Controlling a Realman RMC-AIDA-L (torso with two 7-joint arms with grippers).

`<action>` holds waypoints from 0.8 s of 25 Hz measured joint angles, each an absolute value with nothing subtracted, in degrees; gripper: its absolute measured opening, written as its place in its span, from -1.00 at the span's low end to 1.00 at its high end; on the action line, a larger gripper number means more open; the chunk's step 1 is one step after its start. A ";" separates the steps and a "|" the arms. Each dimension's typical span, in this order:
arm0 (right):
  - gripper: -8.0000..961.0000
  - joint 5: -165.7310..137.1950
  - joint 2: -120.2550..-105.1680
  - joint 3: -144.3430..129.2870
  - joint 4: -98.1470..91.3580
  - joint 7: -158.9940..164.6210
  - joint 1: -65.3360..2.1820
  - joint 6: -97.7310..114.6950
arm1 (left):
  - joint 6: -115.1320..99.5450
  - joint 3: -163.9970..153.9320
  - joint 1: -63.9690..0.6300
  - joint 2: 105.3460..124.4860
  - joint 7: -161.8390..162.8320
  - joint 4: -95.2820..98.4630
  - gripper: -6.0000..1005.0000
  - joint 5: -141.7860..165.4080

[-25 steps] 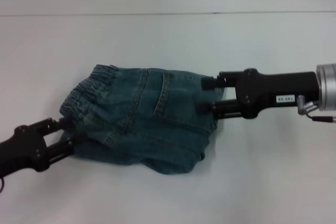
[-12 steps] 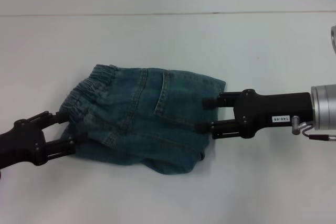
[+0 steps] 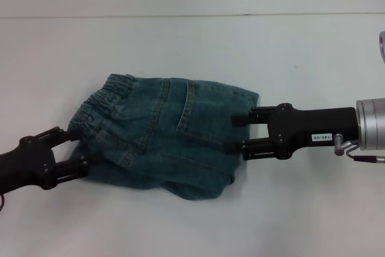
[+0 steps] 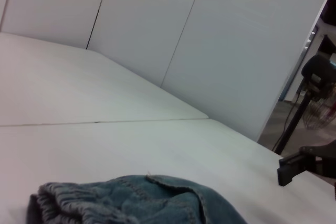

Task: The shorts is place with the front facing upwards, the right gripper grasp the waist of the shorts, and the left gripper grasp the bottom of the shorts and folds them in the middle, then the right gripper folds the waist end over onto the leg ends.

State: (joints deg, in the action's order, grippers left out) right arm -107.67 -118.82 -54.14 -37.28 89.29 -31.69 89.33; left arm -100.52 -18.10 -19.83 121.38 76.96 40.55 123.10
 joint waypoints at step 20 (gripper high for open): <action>0.66 -107.30 -119.30 -54.01 -37.22 86.95 -32.14 88.78 | -100.61 -18.20 -21.39 121.69 78.98 40.43 0.74 123.03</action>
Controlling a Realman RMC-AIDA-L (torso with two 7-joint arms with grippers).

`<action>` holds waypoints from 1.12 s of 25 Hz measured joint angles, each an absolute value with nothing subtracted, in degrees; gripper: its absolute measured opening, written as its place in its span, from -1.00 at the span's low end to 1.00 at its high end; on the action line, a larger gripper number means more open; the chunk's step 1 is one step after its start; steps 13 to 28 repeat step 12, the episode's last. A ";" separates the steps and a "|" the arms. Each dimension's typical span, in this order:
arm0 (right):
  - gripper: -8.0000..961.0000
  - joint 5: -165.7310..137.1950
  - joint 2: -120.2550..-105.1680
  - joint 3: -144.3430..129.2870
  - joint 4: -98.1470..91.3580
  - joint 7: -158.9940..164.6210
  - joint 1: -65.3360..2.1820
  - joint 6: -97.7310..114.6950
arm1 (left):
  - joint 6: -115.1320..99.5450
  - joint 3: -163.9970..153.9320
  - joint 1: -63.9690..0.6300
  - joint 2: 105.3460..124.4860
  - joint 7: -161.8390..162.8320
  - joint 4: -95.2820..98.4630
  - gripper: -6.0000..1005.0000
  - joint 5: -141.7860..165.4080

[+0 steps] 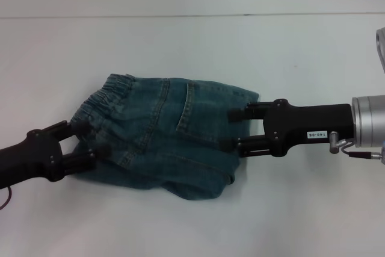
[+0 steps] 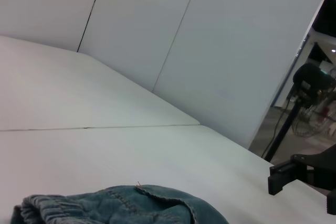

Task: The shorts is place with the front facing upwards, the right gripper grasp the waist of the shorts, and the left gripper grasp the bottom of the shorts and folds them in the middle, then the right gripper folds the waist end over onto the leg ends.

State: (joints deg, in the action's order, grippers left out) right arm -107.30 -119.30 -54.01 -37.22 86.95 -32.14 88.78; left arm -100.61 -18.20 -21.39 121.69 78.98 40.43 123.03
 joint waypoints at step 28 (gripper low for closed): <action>0.66 -106.81 -119.48 -53.22 -37.09 86.16 -32.47 88.40 | -100.29 -18.19 -22.47 121.82 79.19 40.11 0.74 123.15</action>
